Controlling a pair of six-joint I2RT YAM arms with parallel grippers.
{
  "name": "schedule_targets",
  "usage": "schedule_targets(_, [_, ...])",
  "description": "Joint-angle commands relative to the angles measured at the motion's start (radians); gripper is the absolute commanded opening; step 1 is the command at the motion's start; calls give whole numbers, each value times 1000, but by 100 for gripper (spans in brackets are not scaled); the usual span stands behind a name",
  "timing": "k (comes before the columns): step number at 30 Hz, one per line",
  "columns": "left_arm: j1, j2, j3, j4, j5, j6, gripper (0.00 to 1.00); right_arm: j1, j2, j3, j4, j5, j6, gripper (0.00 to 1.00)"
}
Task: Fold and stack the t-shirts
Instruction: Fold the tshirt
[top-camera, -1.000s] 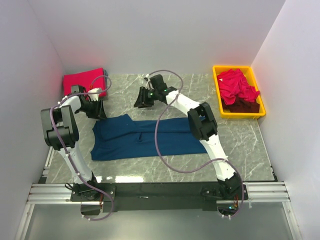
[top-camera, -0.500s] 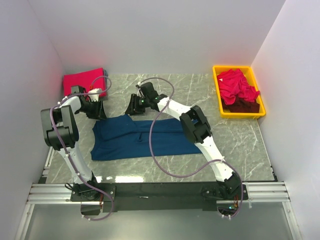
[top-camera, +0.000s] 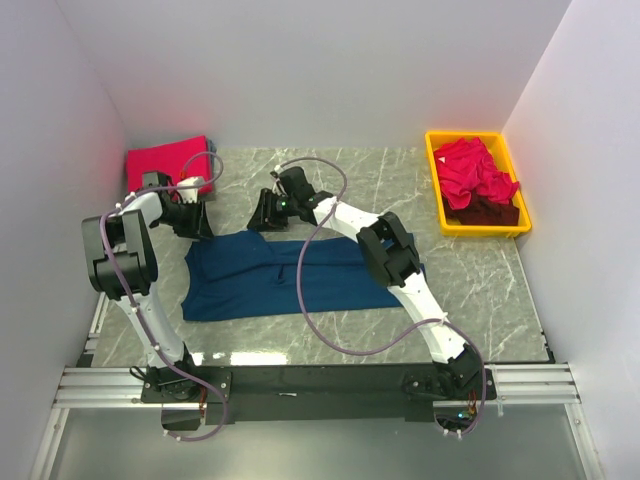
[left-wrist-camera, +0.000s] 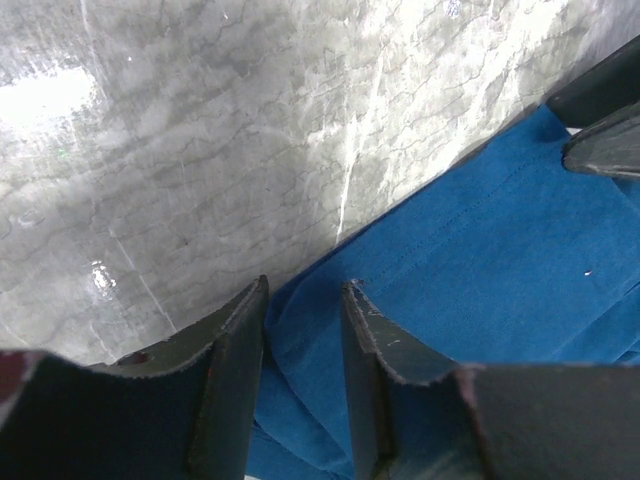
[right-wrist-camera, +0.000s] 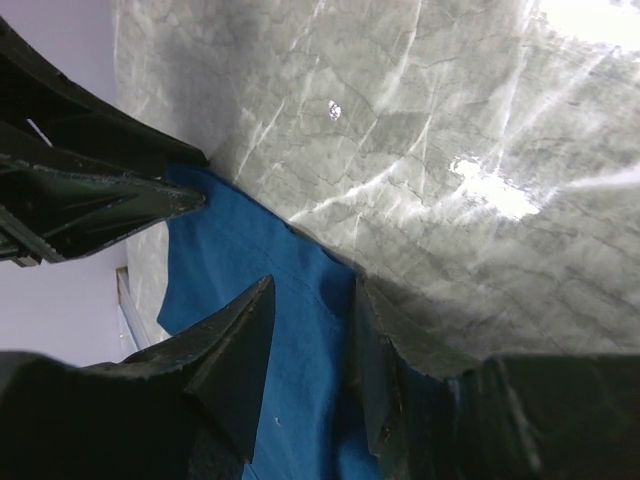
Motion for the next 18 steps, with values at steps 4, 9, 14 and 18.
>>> schedule_targets(4, [0, 36, 61, -15, 49, -17, 37, 14, 47, 22, 50, -32, 15, 42])
schedule_targets(9, [0, 32, 59, -18, 37, -14, 32, 15, 62, 34, 71, -50, 27, 30])
schedule_targets(14, [0, 29, 59, -17, 41, -16, 22, 8, 57, 36, 73, -70, 12, 0])
schedule_targets(18, [0, -6, 64, -15, 66, -23, 12, -11, -10, 5, 65, -108, -6, 0])
